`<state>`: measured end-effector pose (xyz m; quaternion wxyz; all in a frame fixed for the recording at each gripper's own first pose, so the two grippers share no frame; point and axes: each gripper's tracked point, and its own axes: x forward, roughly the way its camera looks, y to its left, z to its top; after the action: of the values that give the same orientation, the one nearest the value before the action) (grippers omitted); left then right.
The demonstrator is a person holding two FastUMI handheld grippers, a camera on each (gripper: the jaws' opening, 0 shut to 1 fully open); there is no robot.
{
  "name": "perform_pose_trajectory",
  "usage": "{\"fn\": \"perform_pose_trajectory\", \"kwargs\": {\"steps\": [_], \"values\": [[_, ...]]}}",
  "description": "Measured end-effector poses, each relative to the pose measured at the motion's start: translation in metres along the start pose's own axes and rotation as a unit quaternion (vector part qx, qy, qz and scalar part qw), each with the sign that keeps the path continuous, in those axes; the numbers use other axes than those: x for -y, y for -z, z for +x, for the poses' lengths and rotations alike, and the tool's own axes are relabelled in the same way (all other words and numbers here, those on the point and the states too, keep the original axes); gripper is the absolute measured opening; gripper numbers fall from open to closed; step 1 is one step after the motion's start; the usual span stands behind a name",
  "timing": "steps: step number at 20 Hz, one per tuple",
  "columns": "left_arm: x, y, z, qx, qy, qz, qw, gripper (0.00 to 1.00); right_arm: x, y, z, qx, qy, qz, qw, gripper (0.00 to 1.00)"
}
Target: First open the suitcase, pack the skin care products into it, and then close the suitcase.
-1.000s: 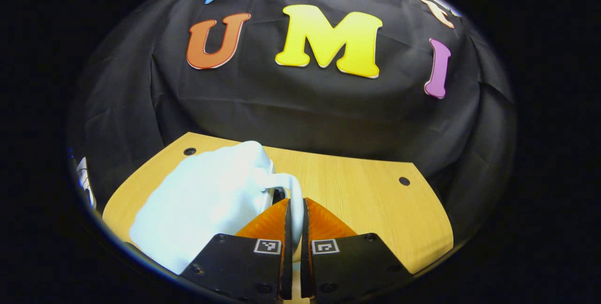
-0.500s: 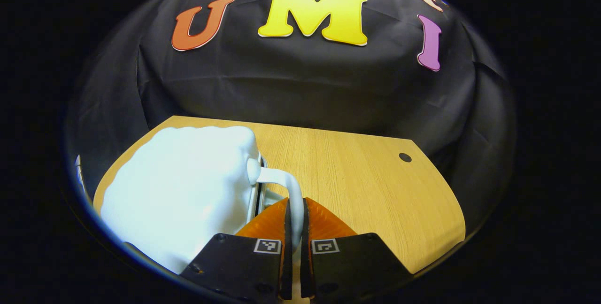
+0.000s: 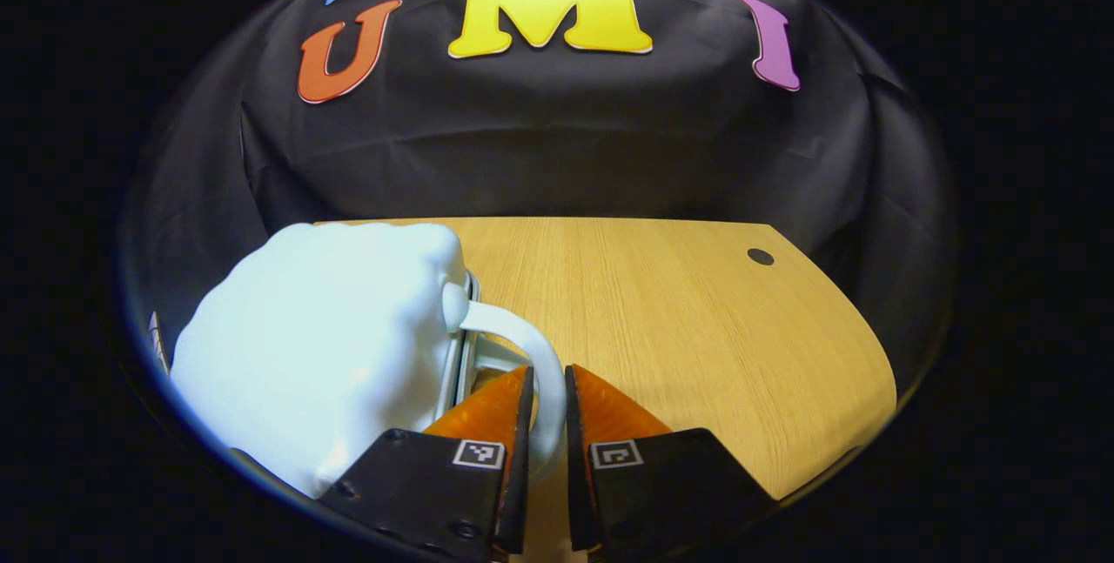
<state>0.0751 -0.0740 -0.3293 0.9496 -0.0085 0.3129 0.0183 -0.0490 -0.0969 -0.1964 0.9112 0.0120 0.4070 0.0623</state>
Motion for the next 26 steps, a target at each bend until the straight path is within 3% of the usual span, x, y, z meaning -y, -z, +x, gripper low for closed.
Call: {"fn": "perform_pose_trajectory", "kwargs": {"steps": [3, 4, 6, 7, 9, 11, 13, 17, 20, 23, 26], "values": [[0.000, -0.001, 0.000, 0.013, -0.003, -0.005, 1.000, 0.21, 0.006, 0.001, -0.004, 0.000, 0.013, -0.001, 1.000, 0.78], [0.006, -0.003, 0.001, 0.019, 0.013, -0.009, 1.000, 0.20, 0.008, 0.000, -0.006, 0.001, 0.016, 0.002, 1.000, 0.78], [0.026, -0.014, -0.004, 0.044, 0.055, -0.025, 0.997, 0.33, 0.007, 0.003, -0.005, -0.001, 0.019, 0.009, 1.000, 0.78], [0.035, -0.021, -0.008, 0.057, 0.068, -0.023, 0.996, 0.55, 0.007, 0.003, -0.004, -0.002, 0.021, 0.012, 1.000, 0.78], [0.034, -0.033, -0.023, 0.075, 0.057, 0.003, 0.996, 1.00, 0.002, 0.001, -0.002, 0.002, 0.023, 0.016, 1.000, 0.78], [0.035, -0.046, -0.039, 0.097, 0.054, 0.021, 0.994, 1.00, -0.007, -0.011, -0.002, 0.021, 0.026, 0.012, 0.999, 0.78], [0.020, -0.067, -0.064, 0.124, 0.025, 0.030, 0.991, 0.99, -0.013, -0.029, -0.005, 0.053, 0.032, 0.007, 0.998, 0.78], [0.006, -0.118, -0.122, 0.178, 0.021, -0.006, 0.984, 0.99, -0.029, -0.089, -0.011, 0.147, 0.051, -0.003, 0.988, 0.78], [-0.012, -0.167, -0.169, 0.222, 0.013, -0.005, 0.975, 0.99, -0.051, -0.142, -0.030, 0.228, 0.048, -0.011, 0.972, 0.78], [-0.028, -0.207, -0.211, 0.263, 0.005, -0.010, 0.965, 0.99, -0.072, -0.194, -0.057, 0.310, 0.041, -0.010, 0.950, 0.78], [-0.040, -0.226, -0.247, 0.290, 0.001, -0.005, 0.957, 0.99, -0.087, -0.216, -0.083, 0.361, 0.055, -0.035, 0.930, 0.74]]}}
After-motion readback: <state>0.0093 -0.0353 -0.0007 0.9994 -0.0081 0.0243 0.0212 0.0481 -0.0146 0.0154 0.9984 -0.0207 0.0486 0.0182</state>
